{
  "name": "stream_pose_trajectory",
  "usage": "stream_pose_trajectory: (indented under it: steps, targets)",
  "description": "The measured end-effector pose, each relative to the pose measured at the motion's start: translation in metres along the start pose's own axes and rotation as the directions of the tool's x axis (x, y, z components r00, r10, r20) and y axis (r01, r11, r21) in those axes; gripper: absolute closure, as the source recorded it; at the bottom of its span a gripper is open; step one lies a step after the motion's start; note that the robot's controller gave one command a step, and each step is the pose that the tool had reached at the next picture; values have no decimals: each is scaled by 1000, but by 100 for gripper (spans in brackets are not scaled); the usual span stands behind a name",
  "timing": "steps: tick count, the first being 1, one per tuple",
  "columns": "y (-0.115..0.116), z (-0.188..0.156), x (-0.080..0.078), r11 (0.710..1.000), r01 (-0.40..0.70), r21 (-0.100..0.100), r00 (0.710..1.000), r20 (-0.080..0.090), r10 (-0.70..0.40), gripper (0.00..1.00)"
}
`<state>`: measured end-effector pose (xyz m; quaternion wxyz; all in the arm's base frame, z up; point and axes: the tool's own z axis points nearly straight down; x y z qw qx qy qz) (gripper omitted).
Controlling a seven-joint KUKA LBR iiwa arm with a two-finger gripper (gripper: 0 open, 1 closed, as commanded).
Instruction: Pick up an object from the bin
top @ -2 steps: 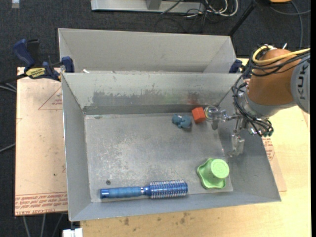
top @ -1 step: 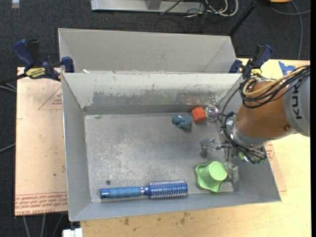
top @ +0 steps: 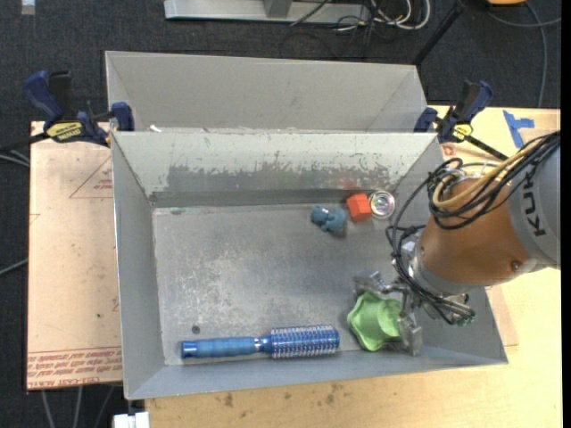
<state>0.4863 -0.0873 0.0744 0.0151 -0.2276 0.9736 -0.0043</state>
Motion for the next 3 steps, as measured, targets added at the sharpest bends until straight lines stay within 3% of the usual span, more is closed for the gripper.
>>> stream_pose_trajectory:
  steps: [1, 2, 3]
  targets:
    - [0, 1, 1, 1000, -2, -4, 1000, -7, 2, 100]
    - [23, -75, -41, 1000, 22, -13, 1000, -16, -22, 100]
    - [8, -158, -62, 1000, 0, -9, 1000, -16, 0, 100]
